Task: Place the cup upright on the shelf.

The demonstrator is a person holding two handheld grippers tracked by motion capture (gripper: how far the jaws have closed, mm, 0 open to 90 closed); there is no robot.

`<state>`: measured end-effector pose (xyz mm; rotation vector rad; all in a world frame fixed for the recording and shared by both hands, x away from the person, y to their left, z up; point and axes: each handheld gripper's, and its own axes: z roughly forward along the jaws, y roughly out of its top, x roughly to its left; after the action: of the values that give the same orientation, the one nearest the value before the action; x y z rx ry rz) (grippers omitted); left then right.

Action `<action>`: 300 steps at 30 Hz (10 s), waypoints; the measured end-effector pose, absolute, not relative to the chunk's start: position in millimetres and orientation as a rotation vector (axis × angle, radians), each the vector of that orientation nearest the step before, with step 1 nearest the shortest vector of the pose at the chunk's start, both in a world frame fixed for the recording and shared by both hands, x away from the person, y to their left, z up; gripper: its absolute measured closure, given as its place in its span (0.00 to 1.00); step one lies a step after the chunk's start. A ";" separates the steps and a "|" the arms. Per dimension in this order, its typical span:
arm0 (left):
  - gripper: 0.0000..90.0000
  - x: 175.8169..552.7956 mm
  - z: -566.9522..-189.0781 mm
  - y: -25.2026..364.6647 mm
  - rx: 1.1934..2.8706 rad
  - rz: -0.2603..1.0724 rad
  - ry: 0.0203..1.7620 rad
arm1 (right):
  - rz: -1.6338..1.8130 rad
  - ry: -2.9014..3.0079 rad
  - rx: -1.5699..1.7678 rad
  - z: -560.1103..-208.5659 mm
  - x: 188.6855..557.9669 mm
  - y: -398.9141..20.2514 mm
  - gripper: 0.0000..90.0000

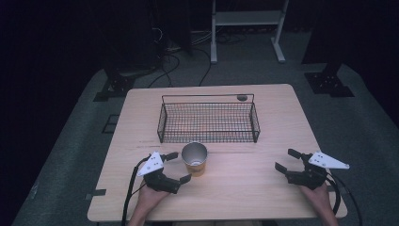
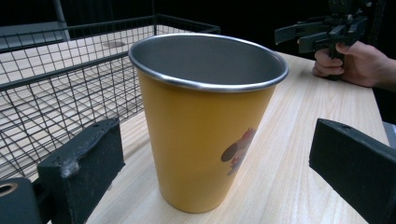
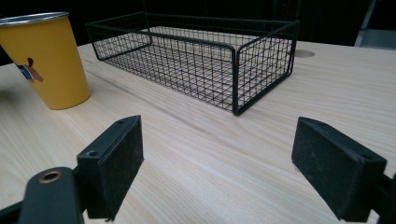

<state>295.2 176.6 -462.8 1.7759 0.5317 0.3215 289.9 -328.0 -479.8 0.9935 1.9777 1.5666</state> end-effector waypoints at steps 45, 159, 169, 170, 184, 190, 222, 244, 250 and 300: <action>0.13 327.4 -459.0 135.6 1.821 0.295 0.511 | 1.568 1.984 0.990 -479.6 289.6 -328.0 0.17; 0.14 509.2 -372.7 93.8 1.770 0.214 0.574 | 1.605 1.972 1.005 -479.7 290.5 -330.2 0.17; 0.14 521.6 -376.0 82.0 1.843 0.230 0.586 | 1.611 1.975 0.999 -479.7 290.5 -330.1 0.17; 0.14 522.3 -376.3 80.9 1.847 0.243 0.586 | 1.611 1.975 0.997 -479.6 290.5 -330.0 0.17; 0.14 530.8 -394.5 80.7 1.994 0.212 0.592 | 1.608 1.975 0.996 -479.7 290.6 -329.9 0.17; 0.14 534.1 -400.8 78.3 2.076 0.191 0.586 | 1.607 1.973 0.997 -479.7 290.6 -329.9 0.16; 0.09 533.9 -409.4 72.8 2.260 0.261 0.554 | 1.597 1.972 0.996 -479.6 290.2 -329.2 0.15; 0.00 530.6 -404.4 80.9 2.193 0.336 0.601 | 1.599 1.973 0.997 -479.5 290.1 -329.5 0.15; 0.00 529.2 -398.9 86.1 2.155 0.332 0.601 | 1.599 1.974 0.999 -479.4 289.9 -329.6 0.15; 0.00 494.7 -372.5 108.4 2.020 0.333 0.503 | 1.565 1.990 0.990 -479.8 289.2 -326.9 0.16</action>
<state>494.7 108.4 -372.5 2.0198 0.5033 0.3331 289.2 -326.9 -479.8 0.9902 1.9900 1.5653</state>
